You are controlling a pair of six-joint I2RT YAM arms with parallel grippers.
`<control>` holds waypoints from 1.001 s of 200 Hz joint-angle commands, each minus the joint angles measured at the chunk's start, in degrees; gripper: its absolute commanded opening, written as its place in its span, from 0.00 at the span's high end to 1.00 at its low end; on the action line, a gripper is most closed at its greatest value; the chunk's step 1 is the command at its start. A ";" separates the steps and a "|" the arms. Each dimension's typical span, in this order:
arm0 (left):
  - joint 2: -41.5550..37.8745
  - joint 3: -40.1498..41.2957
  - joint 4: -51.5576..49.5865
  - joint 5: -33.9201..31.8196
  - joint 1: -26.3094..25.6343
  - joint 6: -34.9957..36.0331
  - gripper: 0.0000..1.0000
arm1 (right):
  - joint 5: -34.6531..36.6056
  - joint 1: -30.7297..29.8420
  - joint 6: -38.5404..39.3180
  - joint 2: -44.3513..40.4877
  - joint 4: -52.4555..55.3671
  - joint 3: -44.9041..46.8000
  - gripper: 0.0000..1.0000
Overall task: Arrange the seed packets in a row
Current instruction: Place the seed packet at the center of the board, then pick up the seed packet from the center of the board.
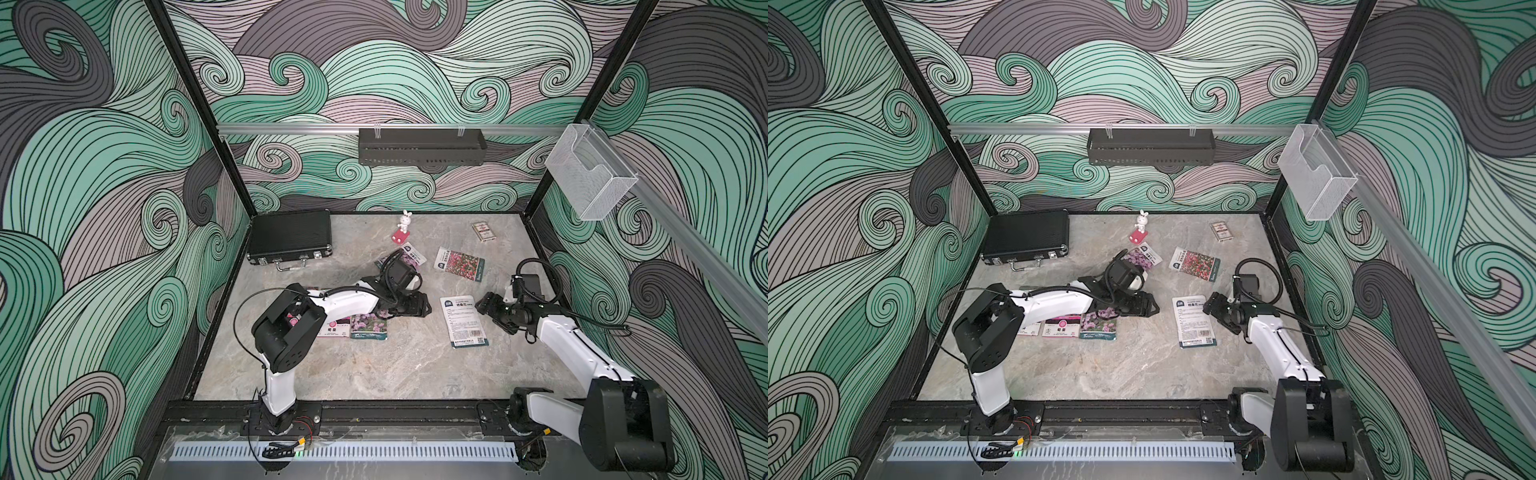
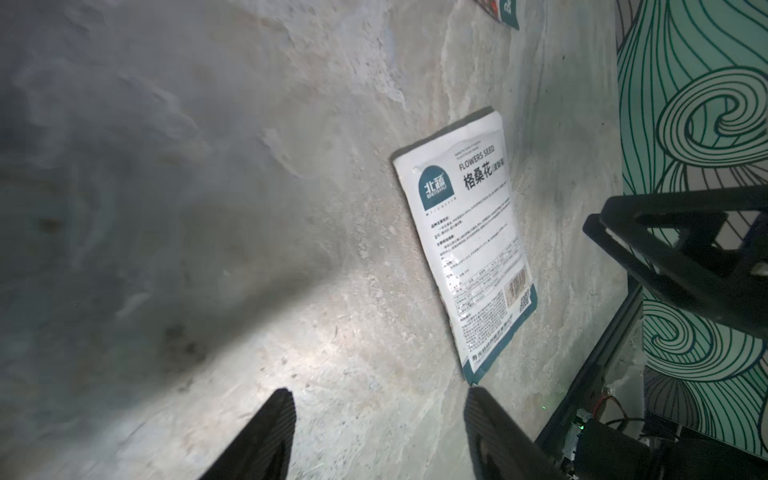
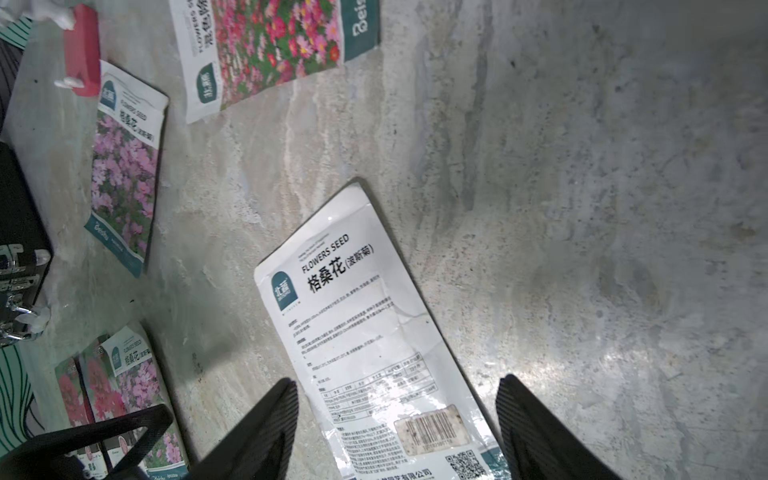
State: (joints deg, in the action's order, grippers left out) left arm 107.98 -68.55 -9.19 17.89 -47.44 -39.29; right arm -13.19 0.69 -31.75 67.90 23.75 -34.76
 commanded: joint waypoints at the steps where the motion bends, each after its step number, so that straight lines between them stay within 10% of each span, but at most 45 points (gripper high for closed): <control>1: 3.00 -3.01 5.85 2.58 -1.50 -2.81 0.34 | -2.26 0.88 -0.26 1.43 0.38 0.33 0.23; 200: 13.58 -7.09 10.70 0.21 -7.55 -10.24 0.34 | -7.81 1.60 1.60 8.77 -6.85 3.74 0.25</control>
State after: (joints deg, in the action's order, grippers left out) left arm 119.59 -74.78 2.17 20.45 -53.87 -46.24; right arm -19.75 1.96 -30.22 76.09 17.12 -32.12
